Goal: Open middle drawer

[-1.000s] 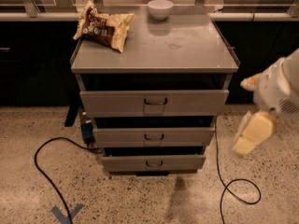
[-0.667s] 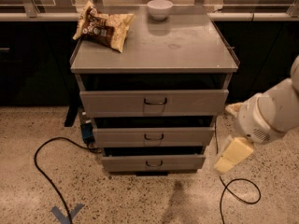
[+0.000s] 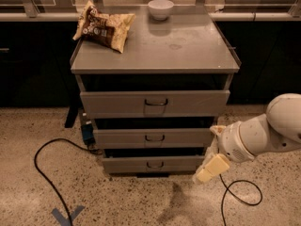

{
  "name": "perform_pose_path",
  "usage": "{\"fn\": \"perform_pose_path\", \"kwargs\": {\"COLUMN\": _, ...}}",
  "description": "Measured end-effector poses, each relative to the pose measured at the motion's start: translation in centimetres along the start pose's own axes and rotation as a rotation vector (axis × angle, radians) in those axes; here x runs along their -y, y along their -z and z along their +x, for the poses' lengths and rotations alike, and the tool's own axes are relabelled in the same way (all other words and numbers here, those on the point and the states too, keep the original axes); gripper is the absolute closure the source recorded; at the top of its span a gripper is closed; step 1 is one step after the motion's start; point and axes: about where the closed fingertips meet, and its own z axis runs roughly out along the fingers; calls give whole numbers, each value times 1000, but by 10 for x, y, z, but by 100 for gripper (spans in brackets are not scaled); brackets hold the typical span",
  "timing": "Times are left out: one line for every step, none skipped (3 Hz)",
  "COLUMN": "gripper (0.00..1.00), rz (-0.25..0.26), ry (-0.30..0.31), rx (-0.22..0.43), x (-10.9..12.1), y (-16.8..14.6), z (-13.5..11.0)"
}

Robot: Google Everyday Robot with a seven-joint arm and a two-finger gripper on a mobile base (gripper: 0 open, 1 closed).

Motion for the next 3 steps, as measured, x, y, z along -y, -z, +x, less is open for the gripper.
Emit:
{"fn": "perform_pose_path", "kwargs": {"gripper": 0, "rz": 0, "ry": 0, "rx": 0, "x": 0, "y": 0, "z": 0}}
{"fn": "perform_pose_path", "kwargs": {"gripper": 0, "rz": -9, "ry": 2, "rx": 4, "x": -1, "y": -13, "z": 7}}
{"fn": "perform_pose_path", "kwargs": {"gripper": 0, "rz": 3, "ry": 27, "rx": -30, "x": 2, "y": -52, "z": 21}}
